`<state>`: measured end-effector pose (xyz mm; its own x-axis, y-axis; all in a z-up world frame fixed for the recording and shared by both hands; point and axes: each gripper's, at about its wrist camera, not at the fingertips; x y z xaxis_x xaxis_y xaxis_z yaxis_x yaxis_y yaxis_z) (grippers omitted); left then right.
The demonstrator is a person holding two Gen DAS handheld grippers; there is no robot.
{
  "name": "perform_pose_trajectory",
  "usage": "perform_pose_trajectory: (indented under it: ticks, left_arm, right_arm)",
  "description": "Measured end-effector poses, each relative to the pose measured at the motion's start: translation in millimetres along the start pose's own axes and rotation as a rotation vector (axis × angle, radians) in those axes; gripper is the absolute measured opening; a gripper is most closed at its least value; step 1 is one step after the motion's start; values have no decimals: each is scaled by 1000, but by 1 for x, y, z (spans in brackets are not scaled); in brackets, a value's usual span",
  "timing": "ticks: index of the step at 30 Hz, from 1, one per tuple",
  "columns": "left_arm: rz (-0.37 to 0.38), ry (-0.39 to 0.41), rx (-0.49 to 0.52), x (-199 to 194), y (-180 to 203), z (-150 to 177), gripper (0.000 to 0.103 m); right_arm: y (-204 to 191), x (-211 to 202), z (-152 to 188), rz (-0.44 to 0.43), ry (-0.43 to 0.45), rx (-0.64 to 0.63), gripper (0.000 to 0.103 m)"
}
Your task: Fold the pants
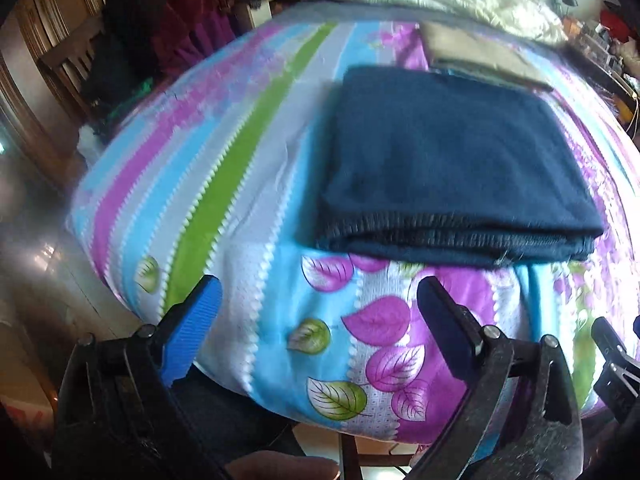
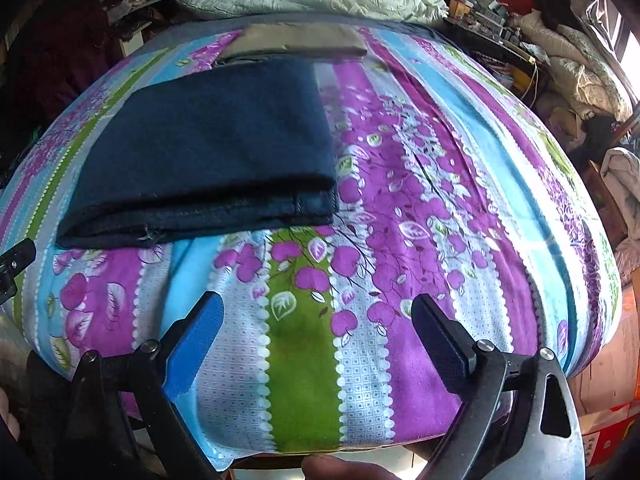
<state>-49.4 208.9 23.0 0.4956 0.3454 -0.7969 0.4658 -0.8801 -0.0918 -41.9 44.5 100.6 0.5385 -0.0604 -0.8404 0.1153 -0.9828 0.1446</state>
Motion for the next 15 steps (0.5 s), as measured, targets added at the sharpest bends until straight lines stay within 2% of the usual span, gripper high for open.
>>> perform_pose_trajectory:
  ticks: [6, 15]
  left_arm:
    - [1, 60, -18, -18, -14, -10, 99]
    - [28, 86, -17, -31, -16, -13, 99]
  right_arm:
    - [-6, -36, -18, -31, 72, 4, 97]
    - [0, -62, -26, -49, 87, 59, 97]
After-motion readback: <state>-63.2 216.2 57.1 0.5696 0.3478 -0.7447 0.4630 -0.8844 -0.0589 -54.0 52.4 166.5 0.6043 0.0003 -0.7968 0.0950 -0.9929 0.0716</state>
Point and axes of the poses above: each gripper's, at about its wrist camera, not at the fingertips, and x roughly the way its jaws point, y to its right, z to its underside, and after that the axes turned 6 degrees about z, right-handed
